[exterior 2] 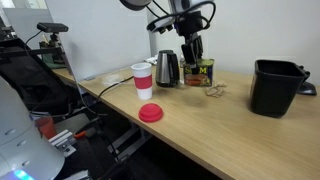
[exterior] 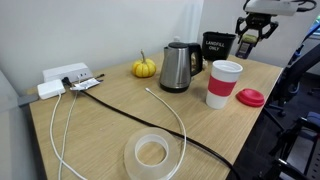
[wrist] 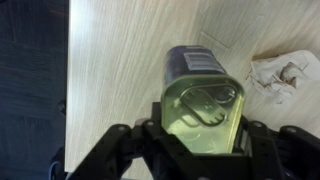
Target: Move the can to the left
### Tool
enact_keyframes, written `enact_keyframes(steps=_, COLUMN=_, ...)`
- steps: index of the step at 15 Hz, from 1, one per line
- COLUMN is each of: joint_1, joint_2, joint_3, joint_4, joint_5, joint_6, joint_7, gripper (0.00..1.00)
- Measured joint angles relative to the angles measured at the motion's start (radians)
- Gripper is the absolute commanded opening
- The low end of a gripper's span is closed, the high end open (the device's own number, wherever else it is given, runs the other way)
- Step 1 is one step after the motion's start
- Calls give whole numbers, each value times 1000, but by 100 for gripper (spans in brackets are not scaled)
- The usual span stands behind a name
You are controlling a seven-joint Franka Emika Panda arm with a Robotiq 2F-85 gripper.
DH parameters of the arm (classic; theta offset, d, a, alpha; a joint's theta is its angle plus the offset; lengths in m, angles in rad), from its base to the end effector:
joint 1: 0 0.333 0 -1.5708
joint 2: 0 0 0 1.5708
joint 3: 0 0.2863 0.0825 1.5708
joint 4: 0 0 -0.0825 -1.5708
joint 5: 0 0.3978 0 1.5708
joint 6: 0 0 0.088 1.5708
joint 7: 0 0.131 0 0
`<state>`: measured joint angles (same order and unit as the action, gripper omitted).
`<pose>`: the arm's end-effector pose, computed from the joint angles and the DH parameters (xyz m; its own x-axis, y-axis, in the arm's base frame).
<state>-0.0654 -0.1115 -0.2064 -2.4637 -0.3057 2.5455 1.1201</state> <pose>0.4840 -0.1335 0.2923 0.3831 -0.8905 0.2455 -0.9095 -0.4100 -0.0681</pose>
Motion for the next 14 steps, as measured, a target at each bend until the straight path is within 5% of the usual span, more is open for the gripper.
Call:
enact_keyframes(steps=6, joint_1=0, joint_2=-233, joint_3=155, joint_4=88, joint_5=14, joint_6=-241, joint_7=-14, gripper=38)
enact_keyframes(steps=14, joint_1=138, joint_2=-336, joint_3=351, joint_4=184, joint_5=196, joint_6=-289, joint_7=-197, gripper=38)
